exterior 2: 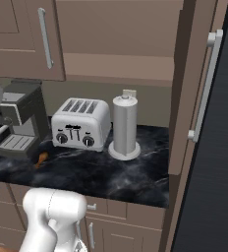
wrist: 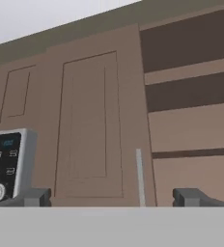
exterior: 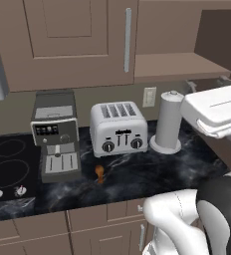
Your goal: Retrieve the tupperware from the cabinet, then place the raw meat into the tupperware to avoid contamination.
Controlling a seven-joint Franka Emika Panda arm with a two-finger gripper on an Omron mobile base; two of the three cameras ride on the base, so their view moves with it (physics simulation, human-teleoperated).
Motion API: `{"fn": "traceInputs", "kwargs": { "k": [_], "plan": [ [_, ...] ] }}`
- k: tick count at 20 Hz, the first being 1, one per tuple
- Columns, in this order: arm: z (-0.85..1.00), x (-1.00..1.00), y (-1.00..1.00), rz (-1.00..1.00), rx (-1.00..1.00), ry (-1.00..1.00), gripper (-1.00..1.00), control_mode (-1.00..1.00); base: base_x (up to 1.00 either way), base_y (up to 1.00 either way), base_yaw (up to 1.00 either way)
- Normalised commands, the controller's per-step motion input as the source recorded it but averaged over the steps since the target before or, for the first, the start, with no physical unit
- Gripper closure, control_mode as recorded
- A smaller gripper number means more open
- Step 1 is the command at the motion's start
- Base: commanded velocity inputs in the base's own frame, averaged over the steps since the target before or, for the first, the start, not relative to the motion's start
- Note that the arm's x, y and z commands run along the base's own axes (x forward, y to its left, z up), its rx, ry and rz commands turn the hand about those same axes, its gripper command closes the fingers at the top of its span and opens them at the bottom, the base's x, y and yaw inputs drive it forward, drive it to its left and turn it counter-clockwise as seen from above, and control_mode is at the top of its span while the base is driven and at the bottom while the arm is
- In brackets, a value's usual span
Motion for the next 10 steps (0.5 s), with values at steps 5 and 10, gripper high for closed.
{"fn": "traceInputs", "kwargs": {
  "k": [5,10],
  "plan": [
    [0.00,0.34,0.00,-0.02,-0.02,-0.09,-1.00,-1.00,0.00,0.00,0.00],
    [0.00,0.42,0.00,-0.03,-0.01,-0.04,-1.00,-1.00,0.00,0.00,0.00]
  ]
}}
